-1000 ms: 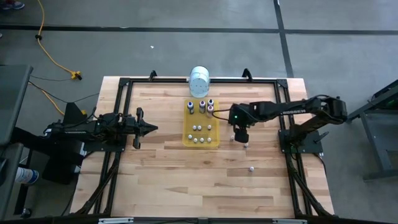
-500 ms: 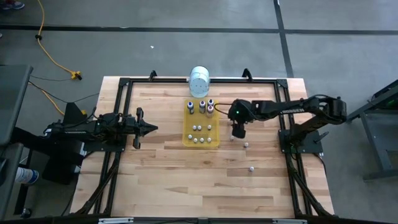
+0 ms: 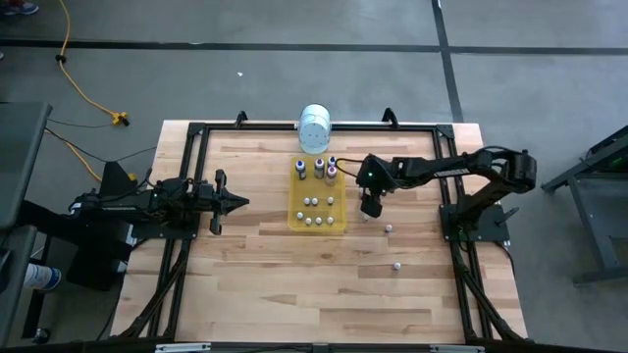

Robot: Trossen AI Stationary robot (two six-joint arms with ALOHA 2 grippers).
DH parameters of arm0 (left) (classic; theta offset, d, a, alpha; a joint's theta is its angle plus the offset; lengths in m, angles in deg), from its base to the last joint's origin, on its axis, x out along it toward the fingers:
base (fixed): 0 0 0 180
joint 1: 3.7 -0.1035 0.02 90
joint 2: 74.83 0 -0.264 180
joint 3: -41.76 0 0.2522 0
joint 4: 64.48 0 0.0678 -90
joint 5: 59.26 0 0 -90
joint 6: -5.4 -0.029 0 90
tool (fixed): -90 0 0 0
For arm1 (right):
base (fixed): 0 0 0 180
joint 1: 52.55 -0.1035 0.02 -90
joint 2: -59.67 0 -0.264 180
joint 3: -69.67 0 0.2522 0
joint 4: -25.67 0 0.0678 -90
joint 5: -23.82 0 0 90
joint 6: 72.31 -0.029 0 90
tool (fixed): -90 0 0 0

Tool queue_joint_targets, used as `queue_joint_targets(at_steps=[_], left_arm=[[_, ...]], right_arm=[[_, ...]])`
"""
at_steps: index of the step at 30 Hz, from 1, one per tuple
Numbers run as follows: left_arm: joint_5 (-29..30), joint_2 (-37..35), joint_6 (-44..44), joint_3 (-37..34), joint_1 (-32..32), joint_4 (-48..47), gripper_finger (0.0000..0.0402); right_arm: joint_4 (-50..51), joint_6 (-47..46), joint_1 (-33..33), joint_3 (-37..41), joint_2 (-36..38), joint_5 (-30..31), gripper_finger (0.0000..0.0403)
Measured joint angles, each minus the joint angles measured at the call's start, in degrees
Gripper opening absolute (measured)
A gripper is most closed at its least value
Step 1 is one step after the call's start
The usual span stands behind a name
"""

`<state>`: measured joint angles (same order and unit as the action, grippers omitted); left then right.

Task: Pick & Place food coloring
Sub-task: Put the small gray food coloring bottle in the yellow transparent bin

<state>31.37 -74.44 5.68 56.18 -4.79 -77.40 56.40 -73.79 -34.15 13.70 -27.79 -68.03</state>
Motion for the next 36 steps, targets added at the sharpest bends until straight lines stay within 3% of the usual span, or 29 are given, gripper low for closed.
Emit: queue_joint_targets(at_steps=[13,36], left_arm=[[0.00,0.02,0.00,0.00,-0.02,0.00,0.0000],[0.00,0.02,0.01,0.00,-0.01,-0.01,0.0000]], right_arm=[[-0.98,-0.17,0.47,0.00,-0.02,0.44,0.0202],[-0.98,-0.07,0.76,-0.02,-0.02,0.40,0.0102]])
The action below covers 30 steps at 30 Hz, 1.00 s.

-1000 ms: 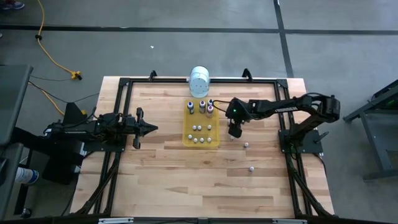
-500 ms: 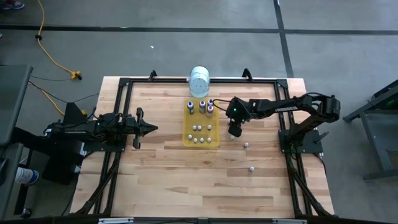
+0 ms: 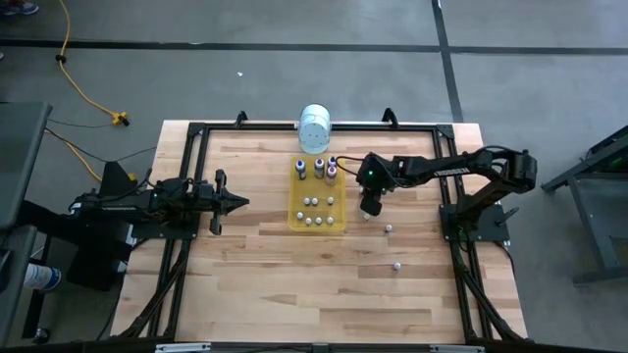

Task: Pick & Place food coloring
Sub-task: Put the small gray food coloring bottle in the yellow transparent bin

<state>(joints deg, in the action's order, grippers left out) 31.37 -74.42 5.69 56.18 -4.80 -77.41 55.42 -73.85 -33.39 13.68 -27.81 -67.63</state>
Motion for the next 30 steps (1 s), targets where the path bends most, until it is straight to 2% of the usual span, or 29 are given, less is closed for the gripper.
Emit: queue_joint_targets(at_steps=[11,21,30], left_arm=[[0.00,-0.02,-0.01,0.00,-0.01,-0.01,0.0000],[0.00,-0.01,-0.01,0.00,-0.01,0.01,0.0000],[0.00,0.00,-0.01,0.00,-0.01,0.01,0.0000]], right_arm=[[-0.02,-1.32,-0.04,-0.09,0.13,-0.68,0.0057],[0.25,-4.51,-0.36,-0.14,3.51,-1.07,0.0060],[13.05,-3.70,-1.65,-8.48,4.68,-1.15,0.0055]])
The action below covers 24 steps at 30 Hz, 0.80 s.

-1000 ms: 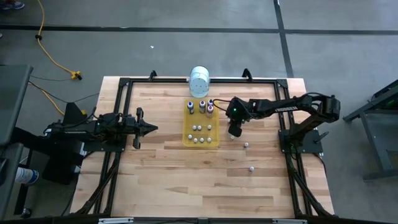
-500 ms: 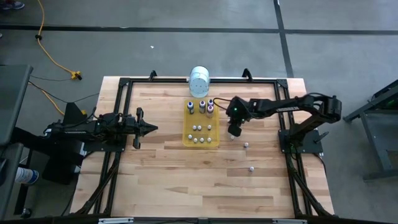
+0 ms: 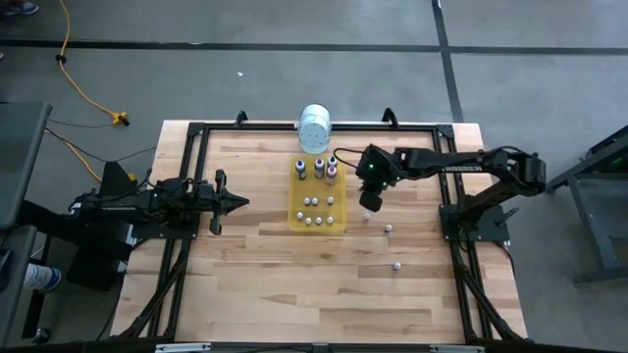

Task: Pick & Place food coloring
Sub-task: Put the small gray food coloring bottle in the yellow transparent bin

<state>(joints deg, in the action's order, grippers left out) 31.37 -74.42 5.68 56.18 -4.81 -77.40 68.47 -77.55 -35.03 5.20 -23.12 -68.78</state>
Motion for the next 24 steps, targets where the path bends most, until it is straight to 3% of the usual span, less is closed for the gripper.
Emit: queue_joint_targets(at_steps=[12,24], left_arm=[[0.00,-0.02,0.00,0.00,0.00,-0.01,0.0000],[0.00,0.00,0.00,0.00,0.02,0.00,0.0000]], right_arm=[[8.53,0.75,-4.41,-13.56,0.08,-1.08,0.0052],[6.70,11.32,-9.46,-13.99,-2.90,-4.87,0.0050]])
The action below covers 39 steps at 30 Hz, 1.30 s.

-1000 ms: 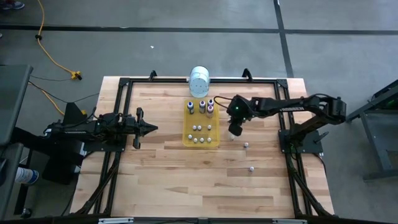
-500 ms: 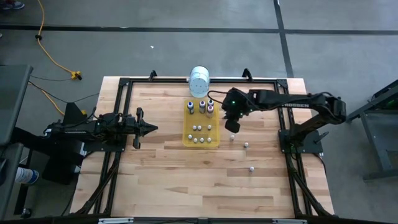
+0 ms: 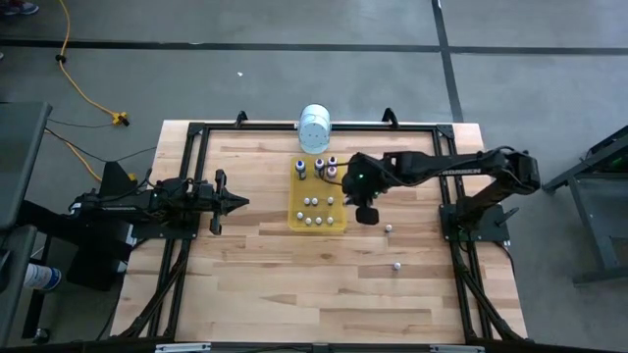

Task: Pick & Place food coloring
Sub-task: Put the small gray food coloring bottle in the yellow transparent bin

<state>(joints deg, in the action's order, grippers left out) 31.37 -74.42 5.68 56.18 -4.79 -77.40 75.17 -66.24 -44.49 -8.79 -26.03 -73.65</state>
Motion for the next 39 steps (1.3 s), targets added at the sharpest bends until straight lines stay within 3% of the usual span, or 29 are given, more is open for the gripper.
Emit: queue_joint_targets(at_steps=[13,39], left_arm=[[0.00,0.00,0.00,0.00,-0.02,-0.01,0.0000],[-0.01,0.00,0.00,0.00,-0.01,0.00,0.0000]], right_arm=[[-8.54,-0.60,-0.70,-0.32,-7.79,0.01,0.0054],[-10.19,-1.06,-0.72,-8.63,-21.82,0.09,0.0058]])
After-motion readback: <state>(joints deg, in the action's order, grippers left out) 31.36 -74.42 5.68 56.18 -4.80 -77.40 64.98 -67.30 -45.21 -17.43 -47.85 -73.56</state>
